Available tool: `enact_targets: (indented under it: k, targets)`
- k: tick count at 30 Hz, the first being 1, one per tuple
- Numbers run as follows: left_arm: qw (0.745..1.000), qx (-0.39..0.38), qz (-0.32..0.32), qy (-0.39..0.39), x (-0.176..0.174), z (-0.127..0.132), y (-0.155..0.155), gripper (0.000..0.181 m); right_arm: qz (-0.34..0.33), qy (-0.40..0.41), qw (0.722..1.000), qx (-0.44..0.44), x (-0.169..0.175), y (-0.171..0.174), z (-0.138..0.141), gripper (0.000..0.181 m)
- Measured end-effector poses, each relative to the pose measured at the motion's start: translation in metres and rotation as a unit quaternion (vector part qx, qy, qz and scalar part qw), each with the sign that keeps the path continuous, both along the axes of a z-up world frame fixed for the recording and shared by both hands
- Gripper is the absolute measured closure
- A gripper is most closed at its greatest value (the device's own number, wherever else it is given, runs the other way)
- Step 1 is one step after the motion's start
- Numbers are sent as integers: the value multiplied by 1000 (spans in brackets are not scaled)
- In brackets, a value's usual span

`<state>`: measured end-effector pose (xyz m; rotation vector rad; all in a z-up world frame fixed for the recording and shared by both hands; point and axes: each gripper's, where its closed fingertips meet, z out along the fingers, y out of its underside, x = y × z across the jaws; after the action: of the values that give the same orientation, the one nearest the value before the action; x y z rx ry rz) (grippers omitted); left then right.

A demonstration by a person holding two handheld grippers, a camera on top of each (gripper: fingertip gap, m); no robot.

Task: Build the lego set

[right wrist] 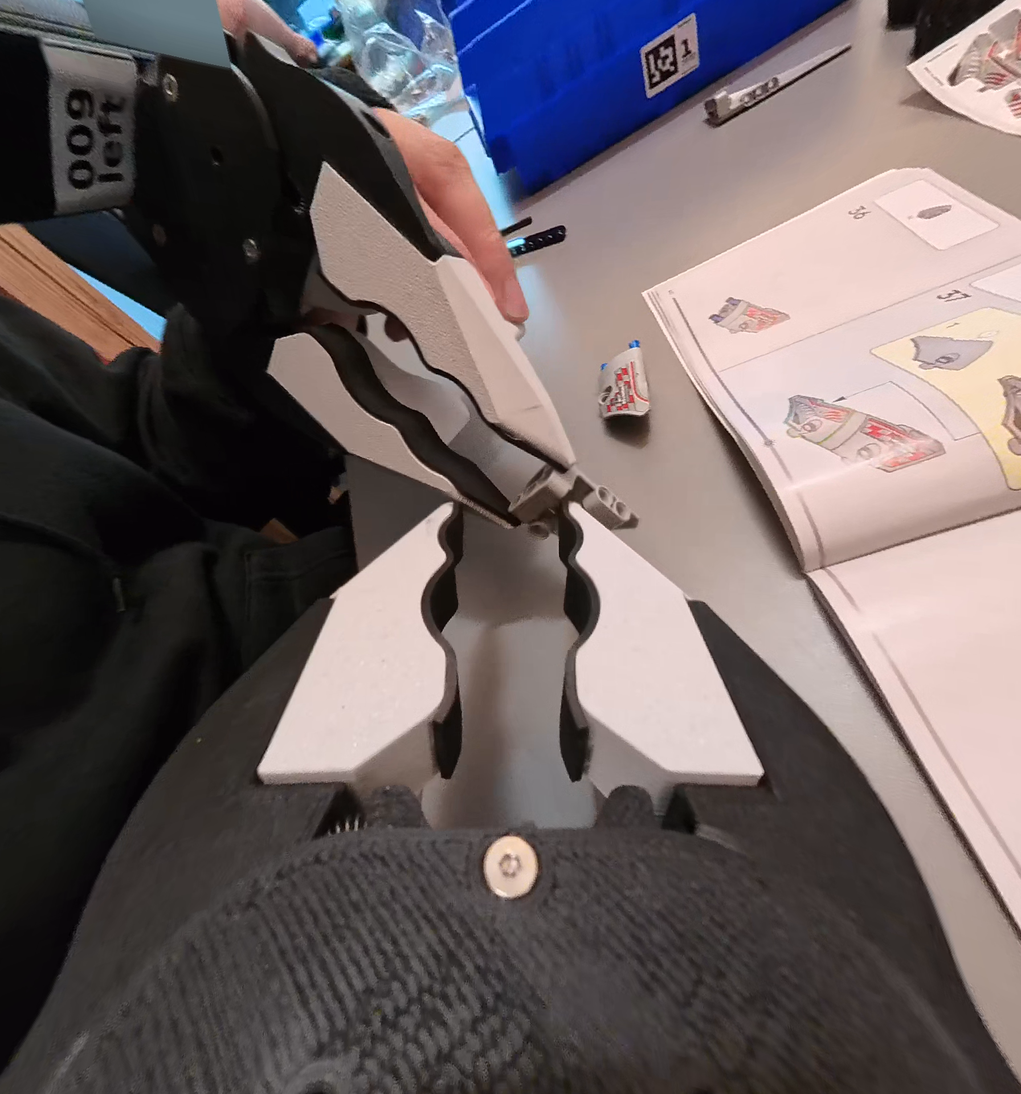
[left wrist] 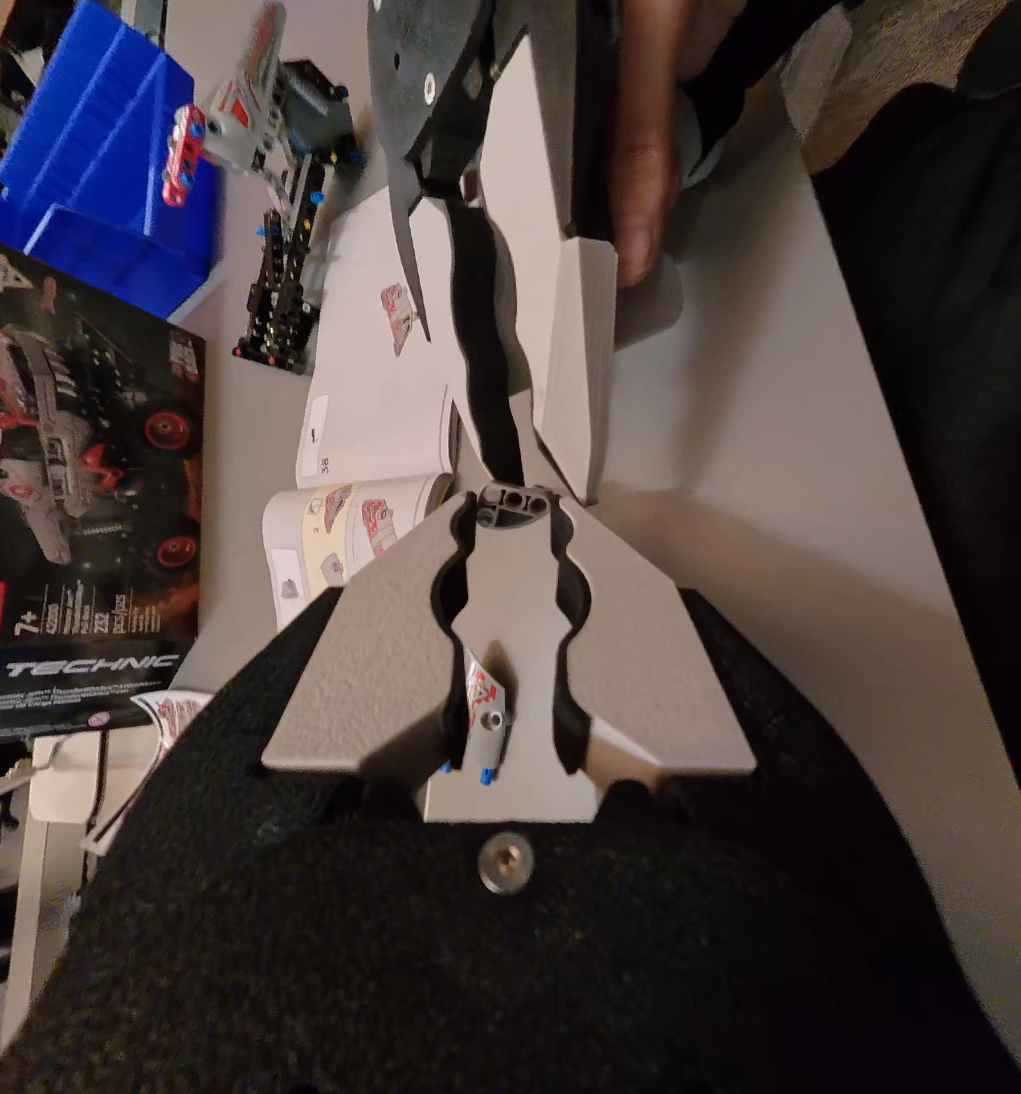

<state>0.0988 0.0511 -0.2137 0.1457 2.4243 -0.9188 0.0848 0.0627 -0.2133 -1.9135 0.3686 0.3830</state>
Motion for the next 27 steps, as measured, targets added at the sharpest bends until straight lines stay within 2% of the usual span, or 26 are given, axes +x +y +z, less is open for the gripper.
enact_targets:
  k: [13,16,19,27]
  targets:
    - [991,-112,-73,-13,-16,30,-10,160,51,85,987,129,-13,-2,35,155]
    - [990,-117,-77,-19,-17,32,-10,160,52,89,985,140,-13,-3,38,157]
    - [989,-116,-89,-32,-19,34,-10,160,45,97,984,143,-9,-5,36,172]
    - [991,-103,-75,-39,-13,30,-7,158,39,100,986,127,-5,-6,31,175]
